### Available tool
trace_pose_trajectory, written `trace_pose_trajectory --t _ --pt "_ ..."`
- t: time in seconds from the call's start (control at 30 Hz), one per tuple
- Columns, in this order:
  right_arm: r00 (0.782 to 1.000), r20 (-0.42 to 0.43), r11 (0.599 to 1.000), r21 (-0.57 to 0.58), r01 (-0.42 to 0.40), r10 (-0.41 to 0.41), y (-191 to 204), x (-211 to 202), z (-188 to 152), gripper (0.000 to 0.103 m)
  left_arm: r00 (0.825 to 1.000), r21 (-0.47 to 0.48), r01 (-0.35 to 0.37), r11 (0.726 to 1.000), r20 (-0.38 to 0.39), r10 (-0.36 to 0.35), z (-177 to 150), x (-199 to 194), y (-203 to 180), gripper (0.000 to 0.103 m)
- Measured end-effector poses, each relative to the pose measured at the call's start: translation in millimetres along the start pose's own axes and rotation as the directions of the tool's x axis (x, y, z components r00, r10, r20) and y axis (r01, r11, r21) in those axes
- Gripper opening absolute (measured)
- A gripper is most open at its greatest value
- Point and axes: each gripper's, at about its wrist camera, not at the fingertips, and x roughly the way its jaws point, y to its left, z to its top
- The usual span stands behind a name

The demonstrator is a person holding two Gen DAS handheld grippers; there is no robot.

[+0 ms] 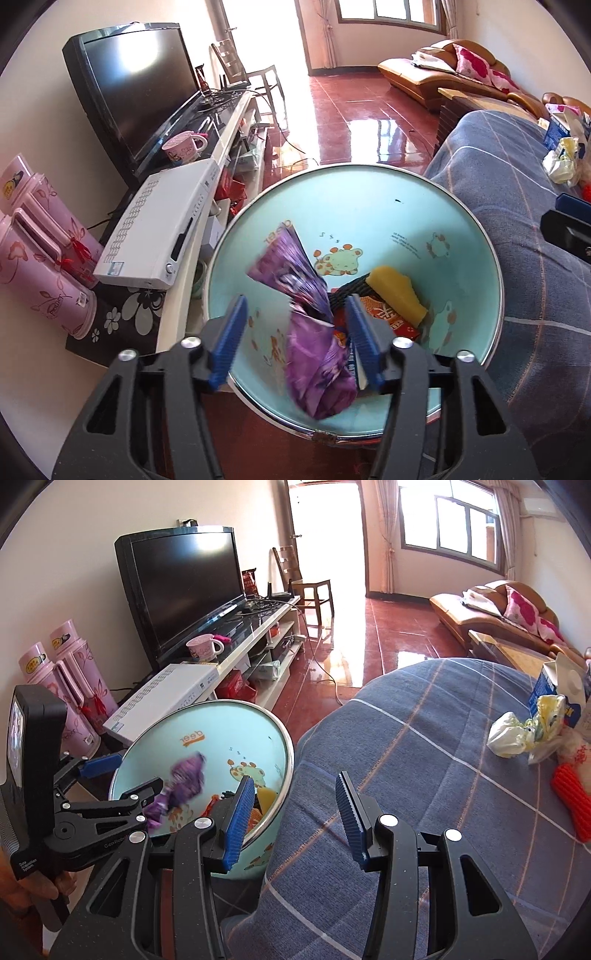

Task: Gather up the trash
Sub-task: 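Open the right tool to drop the sponge while the left tool drops the purple wrapper, then move both open tools back over the table toward the remaining items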

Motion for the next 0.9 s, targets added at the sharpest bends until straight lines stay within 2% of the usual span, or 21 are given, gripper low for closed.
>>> trace_pose_trajectory --t 0.17,0.23,0.27,0.37,0.53,0.9 --pt "1.000 0.007 1.000 0.026 0.011 -0.011 -9 -7 -4 0.047 0.998 -0.002 -0.049 0.999 0.031 0.049 3 -13 -1 0.080" --pt "1.000 0.013 0.999 0.034 0.021 -0.021 -14 -12 -6 0.050 0.998 -0.005 -0.053 0.999 0.043 0.053 5 -18 -2 0.080" --pt "1.000 0.017 0.999 0.040 0.025 -0.026 -16 -14 -7 0.054 0.997 -0.006 -0.057 0.998 0.048 0.057 6 -21 -3 0.083" --pt "0.998 0.031 0.998 0.052 0.044 -0.046 -24 -24 -10 0.055 0.996 -0.016 -0.063 0.998 0.069 0.064 9 -30 -6 0.092" --pt "0.996 0.049 0.994 0.086 0.073 -0.077 -43 -42 -18 0.055 0.995 -0.024 -0.046 0.999 0.082 0.048 11 -43 -17 0.093" --pt "0.984 0.053 0.975 0.156 0.162 -0.172 -96 -80 -48 0.055 0.992 0.036 0.010 0.999 0.122 -0.014 12 -72 -64 0.097"
